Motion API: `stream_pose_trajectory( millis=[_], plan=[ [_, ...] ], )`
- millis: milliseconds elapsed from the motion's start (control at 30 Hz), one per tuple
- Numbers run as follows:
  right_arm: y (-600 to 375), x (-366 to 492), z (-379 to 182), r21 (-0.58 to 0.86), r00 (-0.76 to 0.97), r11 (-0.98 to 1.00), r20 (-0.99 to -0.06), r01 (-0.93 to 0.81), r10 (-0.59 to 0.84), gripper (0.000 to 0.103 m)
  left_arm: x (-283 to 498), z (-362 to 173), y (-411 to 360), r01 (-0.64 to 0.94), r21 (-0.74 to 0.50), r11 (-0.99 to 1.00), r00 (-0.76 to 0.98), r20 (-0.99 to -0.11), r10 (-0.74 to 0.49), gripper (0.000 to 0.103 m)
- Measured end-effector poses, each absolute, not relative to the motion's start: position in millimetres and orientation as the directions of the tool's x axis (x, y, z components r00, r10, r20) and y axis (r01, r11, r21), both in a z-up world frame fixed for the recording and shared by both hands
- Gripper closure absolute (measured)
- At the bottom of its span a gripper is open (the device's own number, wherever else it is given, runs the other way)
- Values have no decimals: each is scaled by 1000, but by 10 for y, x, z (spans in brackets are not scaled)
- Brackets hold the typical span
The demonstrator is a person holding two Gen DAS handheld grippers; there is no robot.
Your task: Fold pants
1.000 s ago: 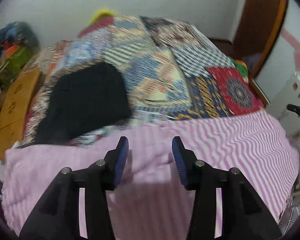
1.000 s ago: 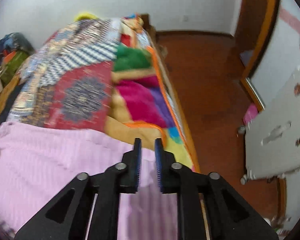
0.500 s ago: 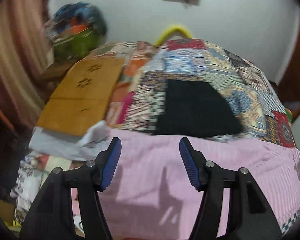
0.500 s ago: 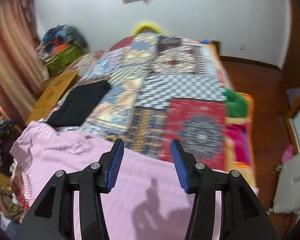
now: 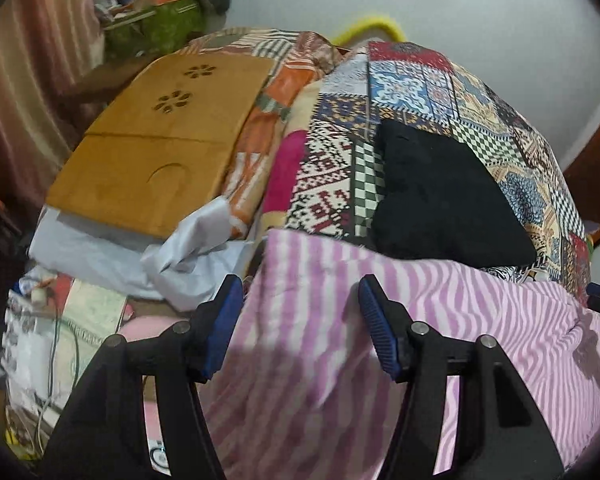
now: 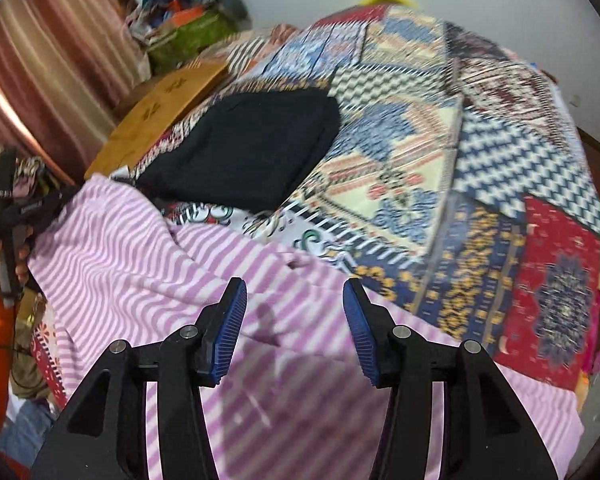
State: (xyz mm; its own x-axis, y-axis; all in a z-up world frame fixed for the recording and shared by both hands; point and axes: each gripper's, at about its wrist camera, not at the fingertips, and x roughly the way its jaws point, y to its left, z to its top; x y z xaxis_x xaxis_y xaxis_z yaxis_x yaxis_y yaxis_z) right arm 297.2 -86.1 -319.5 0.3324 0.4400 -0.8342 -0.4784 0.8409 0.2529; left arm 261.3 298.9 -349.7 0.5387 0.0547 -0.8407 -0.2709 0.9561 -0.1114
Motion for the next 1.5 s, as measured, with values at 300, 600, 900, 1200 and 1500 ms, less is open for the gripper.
stream_pose_trajectory(
  millis=[300, 600, 900, 1200, 1500],
  plan=[
    [-567, 3193, -3532, 287, 243, 824, -862, -489, 444, 56, 2782, -3747, 2908, -231, -66, 971, 515, -855, 64, 69],
    [-475, 3158, -3508, 308, 247, 796, -838, -520, 486, 95, 2754, -3671, 2994, -253, -63, 965, 536, -840, 86, 87],
    [-543, 3273, -3371, 209, 402, 862, -817, -462, 414, 99, 2868, -3732, 3009, -261, 47, 964, 504, -845, 178, 88],
    [-793, 3088, -3196, 250, 344, 856, -837, -452, 426, 89, 2678, -3468, 2940, -253, 20, 967, 513, -845, 152, 65],
    [-1013, 2229, -2547, 162, 437, 821, -781, -547, 445, 64, 1918, -2856, 2377, -146, -77, 986, 631, -775, 33, 50]
  ],
)
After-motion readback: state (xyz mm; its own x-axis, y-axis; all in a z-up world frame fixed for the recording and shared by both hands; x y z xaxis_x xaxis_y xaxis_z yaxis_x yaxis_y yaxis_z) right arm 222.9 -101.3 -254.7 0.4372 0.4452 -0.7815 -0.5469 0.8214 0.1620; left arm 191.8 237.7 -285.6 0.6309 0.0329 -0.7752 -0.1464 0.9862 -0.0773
